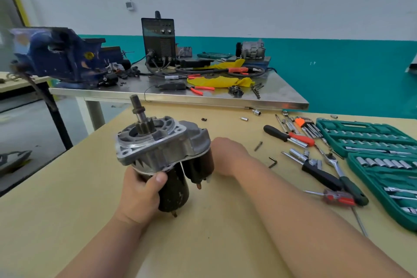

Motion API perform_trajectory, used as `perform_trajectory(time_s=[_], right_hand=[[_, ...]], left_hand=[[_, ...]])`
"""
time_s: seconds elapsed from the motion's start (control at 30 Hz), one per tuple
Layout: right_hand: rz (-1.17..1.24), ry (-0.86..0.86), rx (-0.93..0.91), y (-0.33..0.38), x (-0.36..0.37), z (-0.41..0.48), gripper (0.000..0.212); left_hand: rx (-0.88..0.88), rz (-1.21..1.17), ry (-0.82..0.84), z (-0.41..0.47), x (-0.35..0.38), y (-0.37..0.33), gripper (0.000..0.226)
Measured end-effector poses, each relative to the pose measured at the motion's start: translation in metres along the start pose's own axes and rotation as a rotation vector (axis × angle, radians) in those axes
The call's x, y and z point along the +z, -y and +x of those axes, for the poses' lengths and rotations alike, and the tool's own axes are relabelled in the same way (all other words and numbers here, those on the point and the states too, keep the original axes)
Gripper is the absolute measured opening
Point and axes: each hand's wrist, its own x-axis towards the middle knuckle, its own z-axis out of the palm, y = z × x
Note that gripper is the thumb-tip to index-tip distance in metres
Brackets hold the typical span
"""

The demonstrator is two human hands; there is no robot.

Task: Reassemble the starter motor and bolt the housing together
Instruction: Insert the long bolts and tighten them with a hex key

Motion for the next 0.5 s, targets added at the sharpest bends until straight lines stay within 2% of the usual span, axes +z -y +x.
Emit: perform_trajectory(time_s=[0.1, 0.2, 0.27, 0.3, 0.37, 0.43, 0.5], right_hand=[[-0.035, 0.022, -0.029, 0.011, 0.005, 0.004, 0.009], [0.110, 0.055, -0.019, 0.014, 0.004, 0.001, 0.032], [0.147, 0.012, -0.040, 0.012, -0.004, -0.004, 0.030], [0.176, -0.042, -0.032, 0.011, -0.013, -0.007, 0.021], [0.437, -0.275, 0.012, 0.011, -0.040, -0.015, 0.006], [0.829, -0.499, -0.017, 0.016, -0.076, -0.032, 0.013], [1.067, -0.608, -0.208, 0.028, -0.105, -0.056, 0.018]], left_hand=[[0.052, 0.021, 0.038, 0.000, 0.000, -0.003, 0.069], [0.059, 0.045, 0.083, 0.000, 0.000, -0.003, 0.067], [0.048, 0.045, 0.106, 0.000, 0.002, -0.005, 0.078], [0.042, 0.040, 0.114, 0.001, 0.003, -0.006, 0.080], [0.049, 0.039, 0.128, 0.001, 0.004, -0.009, 0.079], [0.050, 0.038, 0.144, 0.001, 0.005, -0.011, 0.079], [0.049, 0.039, 0.154, 0.000, 0.006, -0.014, 0.080]])
